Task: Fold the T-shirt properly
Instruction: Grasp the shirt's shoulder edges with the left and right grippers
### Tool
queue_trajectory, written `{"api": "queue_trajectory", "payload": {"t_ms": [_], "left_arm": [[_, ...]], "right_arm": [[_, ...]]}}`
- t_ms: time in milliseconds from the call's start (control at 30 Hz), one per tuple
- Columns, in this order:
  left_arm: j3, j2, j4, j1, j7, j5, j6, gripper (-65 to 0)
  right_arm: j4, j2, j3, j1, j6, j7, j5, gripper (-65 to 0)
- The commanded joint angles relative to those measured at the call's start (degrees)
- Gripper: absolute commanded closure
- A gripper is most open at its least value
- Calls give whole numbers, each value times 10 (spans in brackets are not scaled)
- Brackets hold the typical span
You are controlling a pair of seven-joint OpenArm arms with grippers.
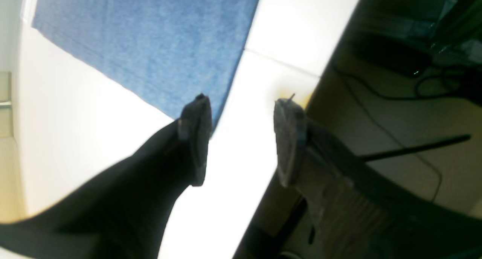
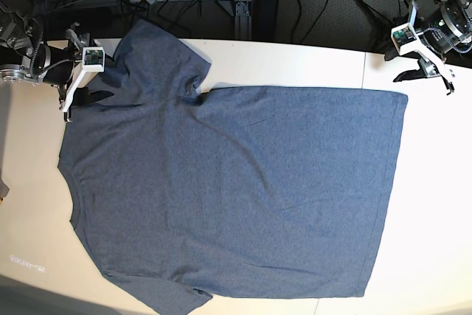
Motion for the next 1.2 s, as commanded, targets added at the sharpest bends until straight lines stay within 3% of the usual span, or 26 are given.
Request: {"api": "queue_trajectory", "payload": {"t_ms": [0, 167, 300, 367, 800, 1167], "left_arm": [[-4, -15, 8, 2, -6, -3, 15, -305], [11, -34, 4, -27, -6, -3, 14, -305], [78, -49, -33, -90, -6, 23, 16, -305], [115, -54, -62, -124, -6, 35, 35, -306], [266, -59, -179, -268, -5, 59, 38, -306], [353, -62, -238, -323, -6, 68, 30, -305]], "right_arm": [[-13, -2, -5, 0, 17, -39, -26, -375], [-17, -21, -6, 1, 17, -39, -26, -375], [-18, -23, -6, 1, 17, -39, -22, -375], [-19, -22, -6, 0, 17, -39, -22, -375], [-20, -22, -6, 1, 17, -39, -22, -375], [-20, -23, -6, 1, 17, -32, -22, -373]]}}
